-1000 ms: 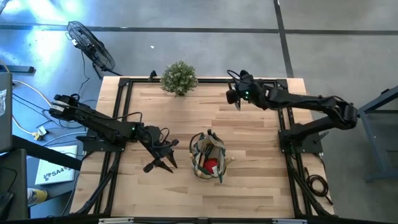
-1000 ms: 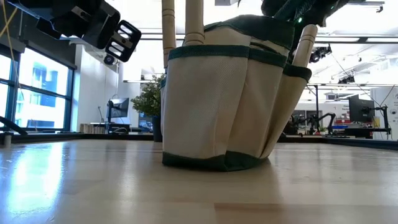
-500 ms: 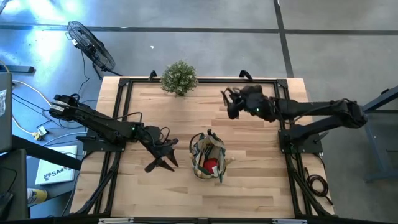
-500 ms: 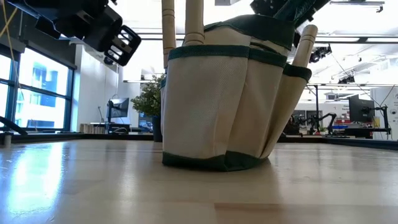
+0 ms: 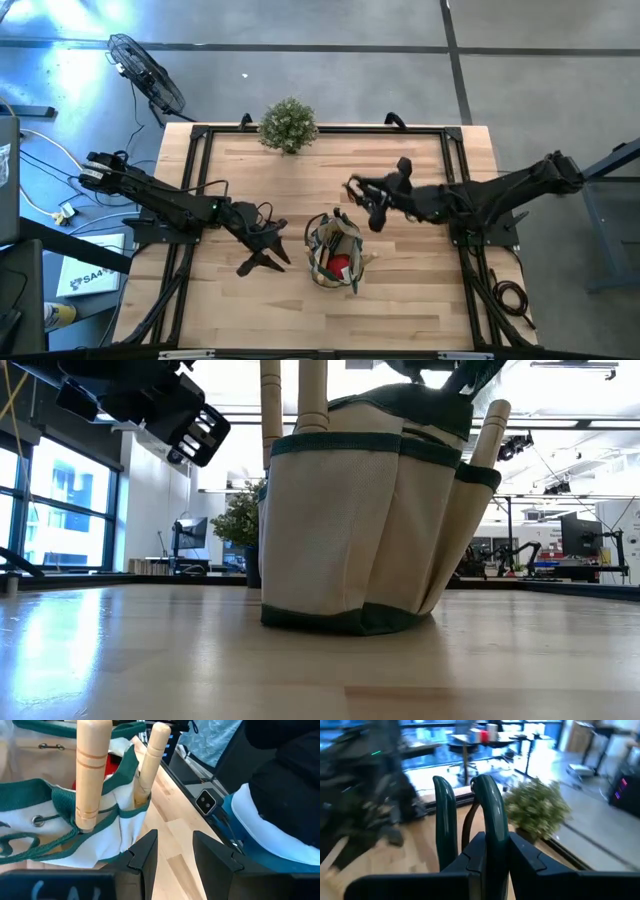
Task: Pick & Place Garden tools in Gardening bag
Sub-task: Put the green scissors into the green bag
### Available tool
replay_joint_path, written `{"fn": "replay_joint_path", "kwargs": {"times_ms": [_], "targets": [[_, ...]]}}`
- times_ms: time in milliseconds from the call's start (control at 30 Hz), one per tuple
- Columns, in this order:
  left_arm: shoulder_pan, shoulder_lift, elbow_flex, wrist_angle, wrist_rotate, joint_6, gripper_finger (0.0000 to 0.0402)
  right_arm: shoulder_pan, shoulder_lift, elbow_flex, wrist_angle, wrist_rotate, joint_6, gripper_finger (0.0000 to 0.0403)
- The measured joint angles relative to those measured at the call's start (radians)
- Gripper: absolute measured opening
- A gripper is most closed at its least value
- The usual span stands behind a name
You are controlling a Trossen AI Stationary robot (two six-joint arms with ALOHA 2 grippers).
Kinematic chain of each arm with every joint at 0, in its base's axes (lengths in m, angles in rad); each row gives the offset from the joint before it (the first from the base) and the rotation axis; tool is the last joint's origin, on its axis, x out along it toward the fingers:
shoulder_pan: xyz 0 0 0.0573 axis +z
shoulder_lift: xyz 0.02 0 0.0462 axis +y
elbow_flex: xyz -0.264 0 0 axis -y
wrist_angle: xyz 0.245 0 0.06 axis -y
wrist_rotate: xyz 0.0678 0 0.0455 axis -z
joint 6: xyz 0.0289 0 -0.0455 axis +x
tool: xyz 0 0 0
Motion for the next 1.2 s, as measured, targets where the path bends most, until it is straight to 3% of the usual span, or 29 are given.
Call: {"fn": "replay_joint_path", "kwargs": {"times_ms": [167, 667, 1200], "targets": [[0.0, 0.0, 0.0, 0.03, 0.0, 0.0, 0.012, 0.095, 0.0, 0.0, 0.047, 0.001, -0.088, 0.0041], [0.0, 0.0, 0.001, 0.041, -0.025, -0.004, 0.012, 0.248, 0.054, 0.0, 0.226, -0.017, -0.116, 0.0041], [0.0, 0.0, 0.001, 0.032, -0.025, 0.0, 0.012, 0.316, 0.211, 0.0, 0.53, 0.007, 0.115, 0.0041]]}}
